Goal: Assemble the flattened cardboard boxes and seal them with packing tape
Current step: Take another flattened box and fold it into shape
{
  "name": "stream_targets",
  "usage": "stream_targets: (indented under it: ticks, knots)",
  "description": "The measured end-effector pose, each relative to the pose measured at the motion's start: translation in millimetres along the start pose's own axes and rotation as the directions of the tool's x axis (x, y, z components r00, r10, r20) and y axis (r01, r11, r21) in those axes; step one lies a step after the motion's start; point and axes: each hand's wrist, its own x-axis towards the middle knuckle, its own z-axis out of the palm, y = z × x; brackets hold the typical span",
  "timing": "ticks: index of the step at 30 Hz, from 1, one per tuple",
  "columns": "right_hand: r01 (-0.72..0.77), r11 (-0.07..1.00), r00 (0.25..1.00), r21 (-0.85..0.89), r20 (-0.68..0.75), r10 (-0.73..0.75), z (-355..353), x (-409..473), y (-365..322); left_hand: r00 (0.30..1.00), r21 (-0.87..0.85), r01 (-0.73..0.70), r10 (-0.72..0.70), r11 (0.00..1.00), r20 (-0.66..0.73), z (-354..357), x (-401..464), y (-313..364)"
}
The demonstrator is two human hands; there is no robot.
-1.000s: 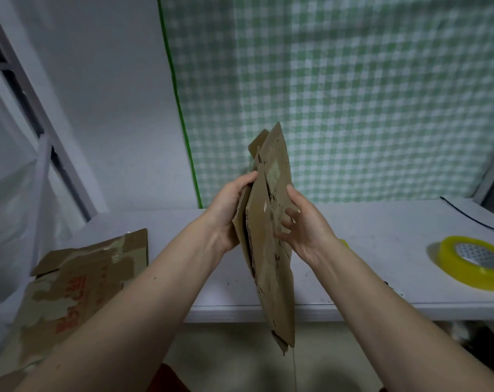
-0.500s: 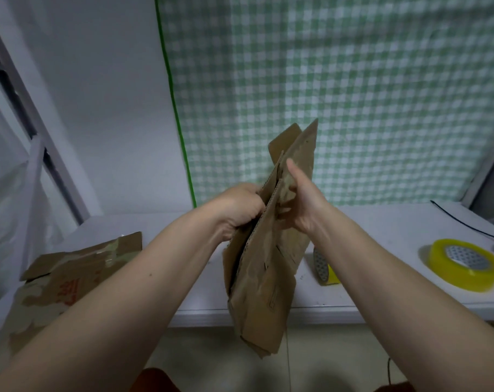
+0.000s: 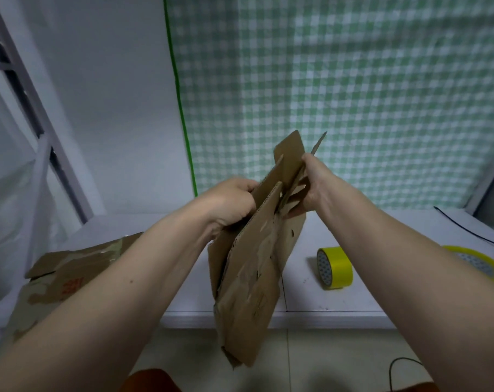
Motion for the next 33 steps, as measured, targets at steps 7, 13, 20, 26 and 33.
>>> stream_targets:
  ticks: [7, 13, 20, 26, 33]
  knots:
    - [0.139, 0.966, 0.99, -0.217, 0.053, -0.13, 9, -7, 1, 0.972, -0.146, 0.04, -0.073, 0.988, -0.222, -16, 1, -9]
    - [0.308, 0.879, 0.95, -0.364, 0.074, -0.303, 2, -17, -4, 0.889, -0.241, 0.032, -0.138, 0.97, -0.436, -34, 10, -21]
    - [0.423, 0.774, 0.899, -0.472, 0.115, -0.422, -4, -35, 10, 0.851, -0.271, 0.046, -0.18, 0.961, -0.494, -43, 19, -34]
    - [0.459, 0.732, 0.866, -0.504, 0.068, -0.496, -27, -35, 29, 0.831, -0.226, 0.099, -0.206, 0.969, -0.517, -55, 27, -39]
    - [0.454, 0.753, 0.841, -0.476, -0.05, -0.539, -40, -40, 38, 0.831, -0.145, 0.173, -0.223, 0.974, -0.509, -67, 38, -29]
